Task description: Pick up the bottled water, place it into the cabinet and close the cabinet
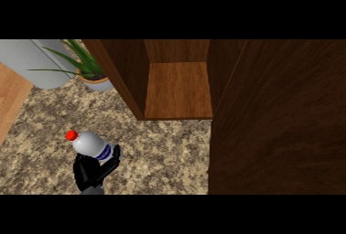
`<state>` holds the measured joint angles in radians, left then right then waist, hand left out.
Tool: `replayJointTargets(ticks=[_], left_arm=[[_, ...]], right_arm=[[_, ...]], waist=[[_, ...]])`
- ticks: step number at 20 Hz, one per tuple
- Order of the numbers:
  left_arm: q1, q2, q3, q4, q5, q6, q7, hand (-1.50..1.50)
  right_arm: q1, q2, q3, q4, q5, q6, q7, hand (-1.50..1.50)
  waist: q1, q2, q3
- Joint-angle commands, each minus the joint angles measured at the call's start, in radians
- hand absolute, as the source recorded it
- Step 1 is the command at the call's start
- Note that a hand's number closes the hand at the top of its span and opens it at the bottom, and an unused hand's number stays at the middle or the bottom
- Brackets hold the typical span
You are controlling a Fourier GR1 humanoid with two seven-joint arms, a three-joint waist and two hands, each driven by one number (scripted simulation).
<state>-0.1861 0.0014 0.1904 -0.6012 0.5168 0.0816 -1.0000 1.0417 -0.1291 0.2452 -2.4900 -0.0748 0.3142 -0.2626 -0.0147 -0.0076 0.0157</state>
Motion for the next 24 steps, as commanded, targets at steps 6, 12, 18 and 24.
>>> replayJointTargets(ticks=[6, 12, 18, 24], left_arm=[[0.01, 0.069, -0.185, 0.011, -0.126, -0.262, 0.095, 1.5], [-0.036, 0.03, -0.213, 0.003, -0.147, -0.288, 0.096, 1.5], [-0.041, -0.001, -0.288, -0.186, -0.091, -0.187, 0.269, 1.5], [-0.053, -0.001, -0.46, -0.384, -0.007, -0.007, 0.414, 1.5]], right_arm=[[0.025, 0.005, 0.018, -0.094, -0.014, -0.012, 0.02, -1.5], [0.045, -0.029, -0.02, -0.111, -0.063, 0.013, 0.035, -1.5], [0.005, -0.013, -0.038, -0.08, -0.093, 0.005, 0.043, -1.5], [-0.074, -0.012, -0.072, -0.061, -0.122, -0.014, 0.096, -1.5]], waist=[[-0.007, 0.006, -0.017], [-0.003, 0.005, -0.016], [0.007, 0.003, -0.015], [0.012, 0.005, -0.015]])
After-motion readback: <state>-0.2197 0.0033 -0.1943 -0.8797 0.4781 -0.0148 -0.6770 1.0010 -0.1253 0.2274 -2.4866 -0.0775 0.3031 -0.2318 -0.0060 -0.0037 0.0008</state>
